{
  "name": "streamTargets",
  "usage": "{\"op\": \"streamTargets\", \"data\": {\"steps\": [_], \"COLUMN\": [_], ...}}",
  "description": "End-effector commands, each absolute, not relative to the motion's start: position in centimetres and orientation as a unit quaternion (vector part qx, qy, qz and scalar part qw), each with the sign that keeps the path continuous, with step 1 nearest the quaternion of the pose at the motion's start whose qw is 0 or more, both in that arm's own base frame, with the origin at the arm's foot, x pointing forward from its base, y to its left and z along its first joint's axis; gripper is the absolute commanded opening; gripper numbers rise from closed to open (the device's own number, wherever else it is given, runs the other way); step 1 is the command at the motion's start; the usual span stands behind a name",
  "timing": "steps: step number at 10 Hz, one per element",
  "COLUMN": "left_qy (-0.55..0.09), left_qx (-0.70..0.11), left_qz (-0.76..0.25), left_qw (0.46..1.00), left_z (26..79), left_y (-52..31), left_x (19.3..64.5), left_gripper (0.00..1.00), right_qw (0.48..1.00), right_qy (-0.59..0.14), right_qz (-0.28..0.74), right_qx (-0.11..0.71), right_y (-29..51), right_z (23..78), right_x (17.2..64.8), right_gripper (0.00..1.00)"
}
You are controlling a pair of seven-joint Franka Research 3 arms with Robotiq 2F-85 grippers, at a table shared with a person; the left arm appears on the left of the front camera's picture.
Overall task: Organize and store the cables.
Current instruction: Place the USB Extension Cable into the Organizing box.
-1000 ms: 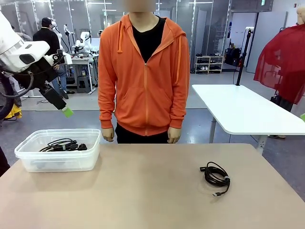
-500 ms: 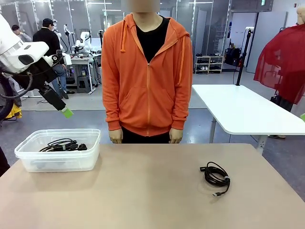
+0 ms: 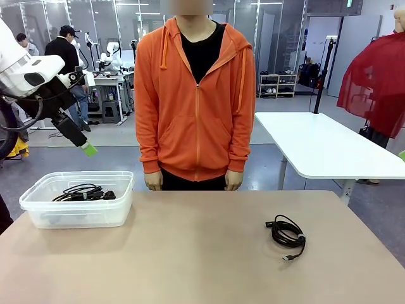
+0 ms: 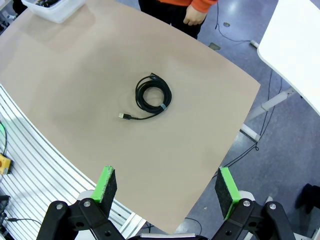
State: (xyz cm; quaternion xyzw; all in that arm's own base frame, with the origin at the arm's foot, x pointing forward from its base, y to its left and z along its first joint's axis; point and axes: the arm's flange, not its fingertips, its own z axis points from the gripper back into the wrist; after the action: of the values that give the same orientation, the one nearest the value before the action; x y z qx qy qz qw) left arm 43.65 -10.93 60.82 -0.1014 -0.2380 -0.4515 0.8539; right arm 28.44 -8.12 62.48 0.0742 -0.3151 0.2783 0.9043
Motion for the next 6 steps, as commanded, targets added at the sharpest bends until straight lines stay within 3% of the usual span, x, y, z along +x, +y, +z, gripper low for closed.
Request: {"op": "streamTargets", "data": {"steps": [1, 3, 4, 6], "left_qy": [-0.238, -0.238, -0.248, -0.275], "left_qx": [-0.097, -0.102, -0.05, -0.048], "left_qz": [-0.448, -0.452, -0.475, -0.462], "left_qw": [0.856, 0.854, 0.843, 0.842], "left_z": [60.9, 60.8, 64.2, 70.8], "left_y": [-11.0, -10.9, -11.5, -11.6], "left_x": [43.8, 43.7, 42.5, 35.9], "left_gripper": [1.0, 1.0, 1.0, 1.0], "right_qw": [0.904, 0.904, 0.904, 0.904], "right_qy": [-0.315, -0.315, -0.315, -0.315], "right_qz": [0.28, 0.28, 0.28, 0.28], "right_qx": [0.074, 0.074, 0.074, 0.074], "right_y": [-8.2, -8.2, -8.2, -8.2], "right_z": [62.4, 62.4, 62.4, 62.4], "right_x": [28.3, 28.3, 28.3, 28.3], "right_gripper": [1.0, 1.0, 1.0, 1.0]}}
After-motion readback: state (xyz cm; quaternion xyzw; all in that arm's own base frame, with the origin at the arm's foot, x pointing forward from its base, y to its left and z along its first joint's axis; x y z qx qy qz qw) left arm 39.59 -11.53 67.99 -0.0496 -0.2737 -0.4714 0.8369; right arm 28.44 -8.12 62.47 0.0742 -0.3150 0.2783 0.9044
